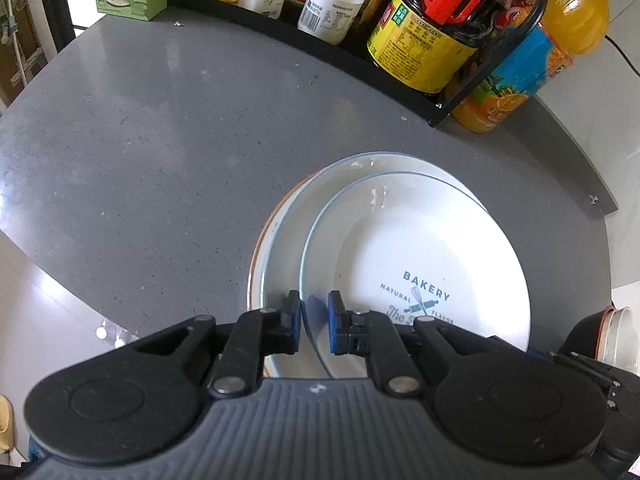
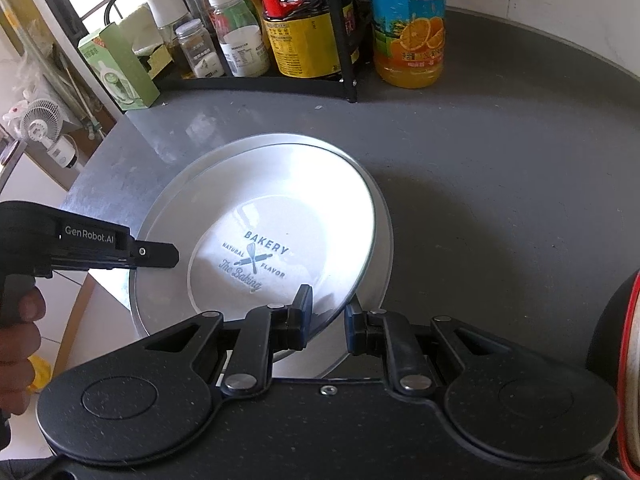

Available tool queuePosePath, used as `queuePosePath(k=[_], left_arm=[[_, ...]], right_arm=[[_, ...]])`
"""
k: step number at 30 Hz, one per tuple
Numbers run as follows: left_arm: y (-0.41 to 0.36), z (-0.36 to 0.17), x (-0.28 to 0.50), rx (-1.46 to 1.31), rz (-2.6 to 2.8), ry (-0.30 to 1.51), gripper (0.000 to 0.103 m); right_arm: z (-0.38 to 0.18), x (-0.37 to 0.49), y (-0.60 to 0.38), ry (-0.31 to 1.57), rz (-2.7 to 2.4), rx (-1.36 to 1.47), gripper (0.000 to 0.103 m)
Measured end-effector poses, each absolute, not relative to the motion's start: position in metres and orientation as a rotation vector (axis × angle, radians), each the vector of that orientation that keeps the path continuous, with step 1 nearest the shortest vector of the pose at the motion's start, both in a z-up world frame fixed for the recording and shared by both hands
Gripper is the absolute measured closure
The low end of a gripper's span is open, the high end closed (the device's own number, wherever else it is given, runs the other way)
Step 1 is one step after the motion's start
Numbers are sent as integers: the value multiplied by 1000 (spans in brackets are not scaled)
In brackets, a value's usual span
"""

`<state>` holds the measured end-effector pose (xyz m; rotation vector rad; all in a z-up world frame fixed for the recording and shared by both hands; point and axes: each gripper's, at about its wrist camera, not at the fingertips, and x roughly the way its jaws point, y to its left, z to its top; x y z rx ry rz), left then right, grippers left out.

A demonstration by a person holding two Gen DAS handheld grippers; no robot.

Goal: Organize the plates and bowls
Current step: 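Carry the 'BAKERY' plate and lower it onto the 'Sweet' plate, then open both grippers and lift away from the plate stack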

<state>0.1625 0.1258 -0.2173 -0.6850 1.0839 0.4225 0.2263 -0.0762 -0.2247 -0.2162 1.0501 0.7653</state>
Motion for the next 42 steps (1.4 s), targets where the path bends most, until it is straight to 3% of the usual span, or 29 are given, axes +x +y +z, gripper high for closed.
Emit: queuePosePath(k=[4, 6, 11, 26, 30, 36, 42], left_arm=[[129, -214, 162, -724, 443, 1095, 88], [129, -209, 161, -712, 455, 1083, 80], [127, -193, 158, -690, 457, 1048, 72], [127, -190, 141, -690, 498, 1035, 68], [129, -189, 138, -685, 492, 1036, 61], [125, -180, 147, -623, 471, 1031, 47], [112, -163, 163, -589, 433, 1013, 41]], right_arm=[[-225, 228, -78, 1053, 761, -202, 88], [-226, 227, -79, 1053, 763, -199, 89], [-227, 227, -78, 1057, 772, -201, 89], [-233, 228, -66, 1106, 765, -220, 83], [-231, 229, -67, 1124, 742, -203, 82], [-220, 226, -84, 1116, 725, -132, 71], [-191, 227, -115, 1039, 731, -60, 65]])
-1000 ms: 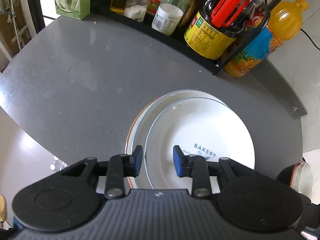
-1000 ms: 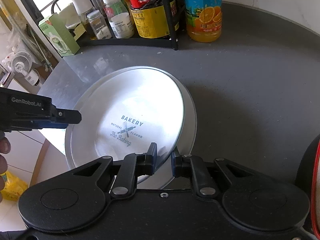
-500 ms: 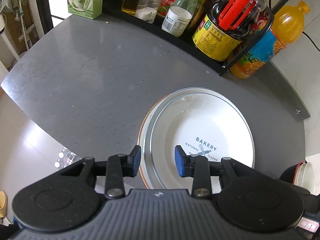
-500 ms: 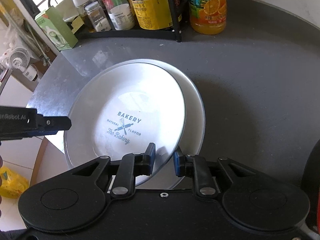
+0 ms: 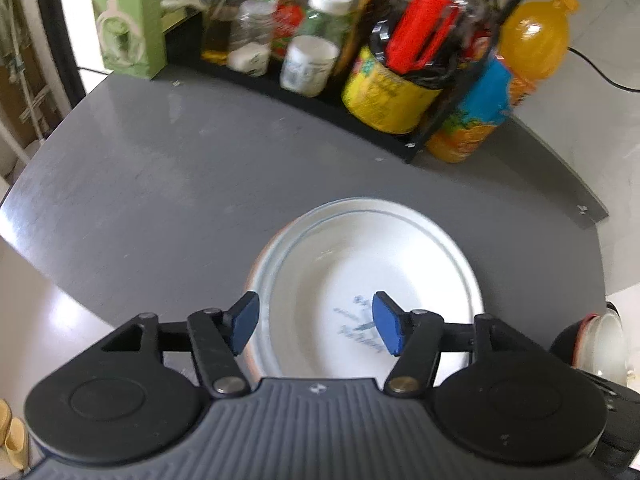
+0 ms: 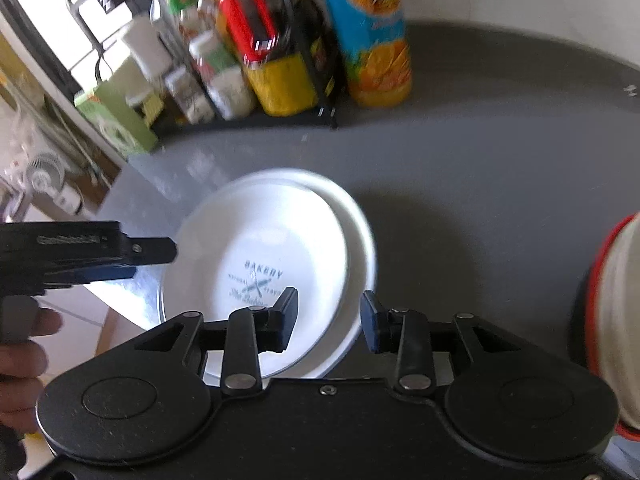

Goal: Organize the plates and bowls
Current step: 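Open both grippers and lift away from the plate stack, then move both grippers to the rim of the red bowl holding white bowls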

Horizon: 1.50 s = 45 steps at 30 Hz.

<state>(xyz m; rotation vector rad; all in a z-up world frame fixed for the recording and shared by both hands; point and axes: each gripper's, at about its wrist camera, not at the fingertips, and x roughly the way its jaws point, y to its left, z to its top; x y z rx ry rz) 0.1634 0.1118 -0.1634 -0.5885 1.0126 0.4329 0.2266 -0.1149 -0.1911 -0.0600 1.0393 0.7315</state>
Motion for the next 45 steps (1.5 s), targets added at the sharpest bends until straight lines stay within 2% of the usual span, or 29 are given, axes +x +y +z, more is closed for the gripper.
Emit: queuePosePath(k=[3, 9, 12, 20, 24, 29, 39, 41, 43, 45], left_arm=[[98, -154, 174, -565, 403, 1002, 38], [61, -138, 204, -547, 327, 972, 34], [39, -135, 219, -531, 294, 976, 33], [-19, -131, 249, -501, 217, 1000, 33], [-44, -134, 258, -491, 217, 1009, 25], [-72, -140, 267, -501, 213, 1033, 23], [-118, -166, 284, -566, 234, 1119, 22], [-125, -172, 288, -566, 246, 1140, 22], [-130, -179, 292, -578, 273, 1155, 22], [-132, -183, 294, -594, 299, 1165, 23]], right_arm=[[-175, 228, -140, 997, 717, -15, 54], [-152, 237, -198, 925, 661, 56, 47], [-149, 244, -225, 903, 624, 72, 42], [-153, 258, -285, 891, 559, 128, 35], [-153, 264, -306, 875, 557, 135, 19], [-154, 279, -336, 868, 540, 150, 9], [-188, 313, -379, 945, 535, 177, 9], [-199, 319, -385, 972, 515, 175, 14], [-211, 327, -392, 1022, 515, 208, 31], [-221, 332, -395, 1066, 521, 228, 41]])
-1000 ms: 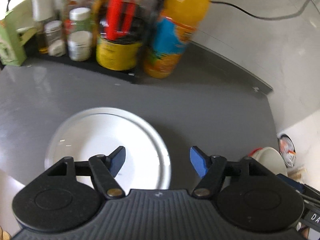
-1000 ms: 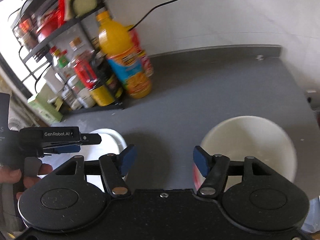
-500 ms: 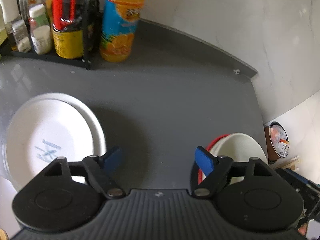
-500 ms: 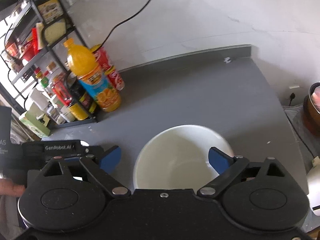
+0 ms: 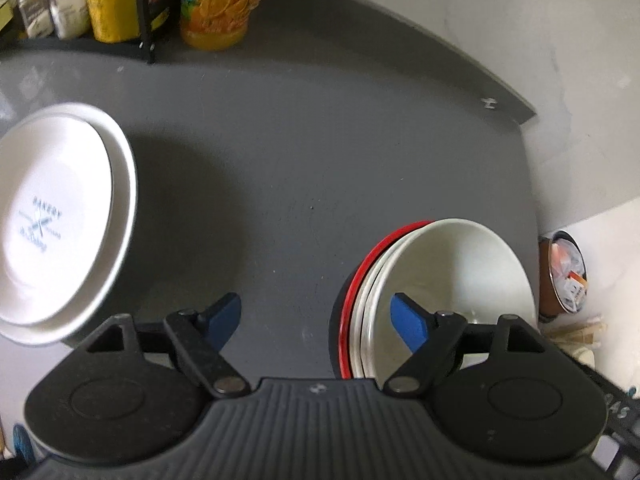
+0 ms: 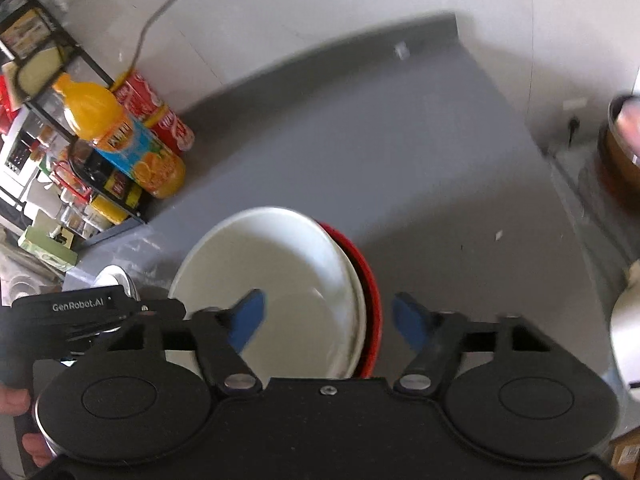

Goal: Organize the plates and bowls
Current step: 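Move both grippers to the rim of the red bowl holding white bowls, then close both grippers on the rim of the red bowl stack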

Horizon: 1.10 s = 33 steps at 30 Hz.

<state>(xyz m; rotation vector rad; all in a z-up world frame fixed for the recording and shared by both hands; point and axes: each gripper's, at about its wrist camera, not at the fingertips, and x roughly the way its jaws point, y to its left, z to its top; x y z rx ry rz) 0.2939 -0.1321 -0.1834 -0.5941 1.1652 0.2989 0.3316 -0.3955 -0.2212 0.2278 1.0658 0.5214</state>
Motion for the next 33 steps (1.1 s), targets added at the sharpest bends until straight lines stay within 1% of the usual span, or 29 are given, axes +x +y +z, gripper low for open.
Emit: queuePosePath(k=[1, 4, 7, 10, 11, 12, 13, 15, 16, 18, 19, 20, 21, 25, 33], left_arm=[[-133, -185, 296, -599, 309, 1169, 23], [-137, -192, 297, -614, 321, 1187, 26], [-141, -198, 296, -630, 340, 1194, 33], [-146, -203, 296, -647, 348, 1205, 44], [-146, -207, 295, -667, 348, 1212, 50], [-146, -209, 295, -678, 349, 1221, 54], [-146, -213, 296, -683, 352, 1235, 56], [-150, -217, 296, -679, 358, 1249, 62], [-151, -219, 296, -684, 352, 1246, 64], [-151, -221, 296, -708, 338, 1238, 73], [-151, -222, 296, -722, 332, 1236, 74], [-151, -223, 296, -734, 328, 1233, 79], [-152, -223, 297, -741, 324, 1234, 80], [-156, -219, 300, -708, 316, 1238, 81], [-148, -210, 298, -677, 292, 1210, 80]], right_arm=[[-225, 333, -397, 1079, 525, 230, 44], [-236, 334, -400, 1120, 543, 256, 46], [-242, 334, -399, 1141, 556, 258, 49], [-249, 335, -397, 1171, 570, 272, 53], [-250, 336, -396, 1173, 568, 265, 54], [-252, 337, -395, 1170, 563, 252, 59], [-252, 336, -395, 1164, 556, 239, 63], [-254, 336, -396, 1160, 552, 237, 66], [-255, 337, -397, 1159, 553, 241, 66], [-257, 338, -398, 1160, 560, 243, 66], [-257, 339, -399, 1160, 561, 237, 66], [-257, 339, -398, 1158, 560, 228, 67], [-256, 339, -397, 1155, 558, 217, 68], [-254, 338, -394, 1137, 559, 188, 71], [-241, 331, -378, 1096, 568, 147, 72]])
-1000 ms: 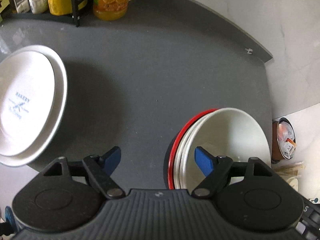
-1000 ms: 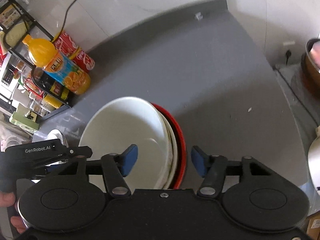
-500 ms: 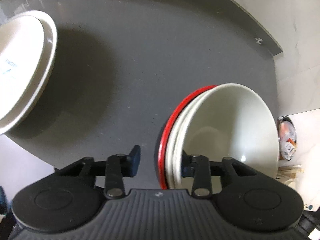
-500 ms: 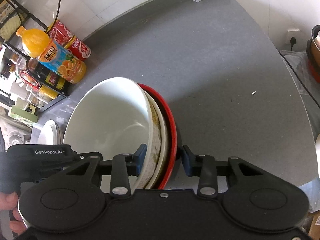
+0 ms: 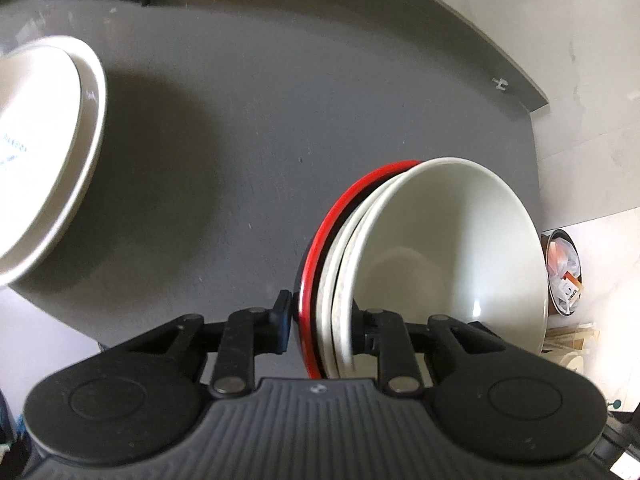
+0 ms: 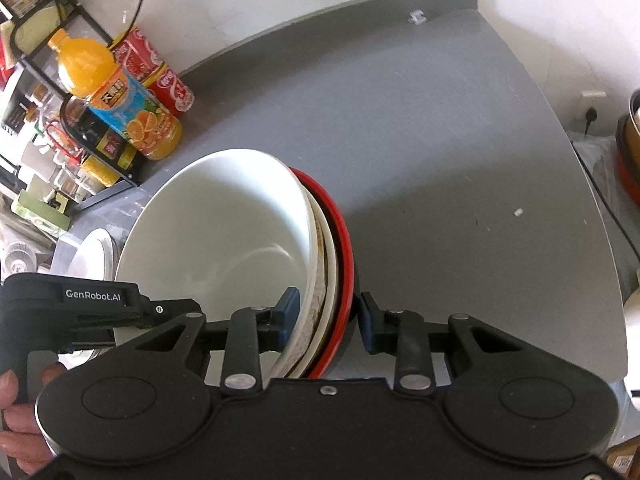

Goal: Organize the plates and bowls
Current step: 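Carry the bowl stack and lower it onto the plate stack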

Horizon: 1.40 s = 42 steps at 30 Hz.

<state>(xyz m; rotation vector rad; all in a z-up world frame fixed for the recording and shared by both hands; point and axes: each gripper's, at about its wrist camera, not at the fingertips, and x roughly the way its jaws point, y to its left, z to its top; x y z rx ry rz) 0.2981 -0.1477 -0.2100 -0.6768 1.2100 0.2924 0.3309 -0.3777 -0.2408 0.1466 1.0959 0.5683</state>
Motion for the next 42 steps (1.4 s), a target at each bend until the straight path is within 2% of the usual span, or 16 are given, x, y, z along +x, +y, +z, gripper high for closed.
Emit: queuePosePath(k=[13, 27, 42], left_arm=[[-81, -181, 280, -697, 315, 1146, 80], [19, -156, 223, -753, 394, 1073, 80], [94, -158, 182, -798, 439, 1055, 80]], right_arm=[[-207, 317, -310, 1029, 624, 92, 72], [-185, 285, -206, 991, 736, 32, 72], [-184, 256, -128, 1010, 779, -10, 72]])
